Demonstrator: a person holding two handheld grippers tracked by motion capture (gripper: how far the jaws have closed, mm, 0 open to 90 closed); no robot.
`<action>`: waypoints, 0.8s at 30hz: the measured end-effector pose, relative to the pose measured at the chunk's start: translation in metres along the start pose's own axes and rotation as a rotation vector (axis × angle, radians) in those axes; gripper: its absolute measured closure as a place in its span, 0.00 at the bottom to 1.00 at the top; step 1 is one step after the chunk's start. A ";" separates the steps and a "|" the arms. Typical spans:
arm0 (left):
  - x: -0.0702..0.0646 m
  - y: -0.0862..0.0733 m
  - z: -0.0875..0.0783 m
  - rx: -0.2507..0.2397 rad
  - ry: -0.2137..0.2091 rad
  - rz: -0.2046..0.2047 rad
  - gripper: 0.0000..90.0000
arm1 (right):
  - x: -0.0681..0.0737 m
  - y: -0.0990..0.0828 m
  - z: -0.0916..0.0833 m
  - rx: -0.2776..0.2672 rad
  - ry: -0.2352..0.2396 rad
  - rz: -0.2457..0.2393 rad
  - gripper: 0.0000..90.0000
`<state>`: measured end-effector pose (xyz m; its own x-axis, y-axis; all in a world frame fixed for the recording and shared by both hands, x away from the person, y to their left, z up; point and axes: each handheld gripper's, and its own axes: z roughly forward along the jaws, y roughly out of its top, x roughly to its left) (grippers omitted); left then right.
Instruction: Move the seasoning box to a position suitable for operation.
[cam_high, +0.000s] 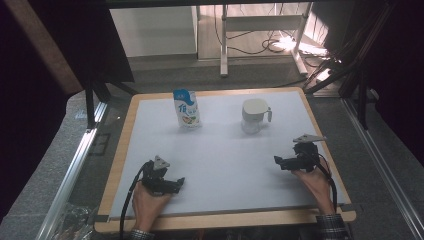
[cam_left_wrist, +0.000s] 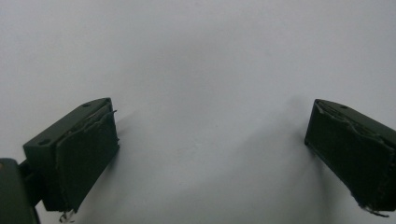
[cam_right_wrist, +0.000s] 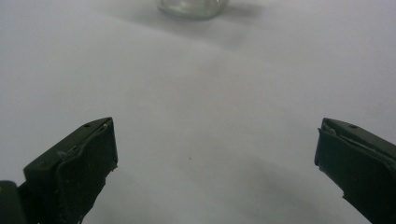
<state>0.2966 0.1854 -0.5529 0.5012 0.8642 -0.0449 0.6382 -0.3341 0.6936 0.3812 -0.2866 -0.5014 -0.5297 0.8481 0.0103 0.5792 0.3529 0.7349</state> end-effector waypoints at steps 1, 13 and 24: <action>0.000 0.000 0.000 0.000 0.000 0.000 0.02 | 0.000 0.002 -0.001 -0.034 0.009 -0.004 0.00; 0.000 0.000 0.000 0.000 0.000 0.000 0.02 | 0.001 0.015 0.000 -0.132 0.024 -0.063 0.00; 0.000 0.000 0.000 0.000 -0.001 -0.001 0.02 | 0.001 0.036 0.011 -0.082 0.022 -0.030 0.00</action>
<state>0.2966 0.1854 -0.5530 0.5011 0.8642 -0.0459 0.6384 -0.3334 0.6937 0.4081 -0.2688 -0.4820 -0.5601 0.8284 0.0021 0.5109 0.3434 0.7881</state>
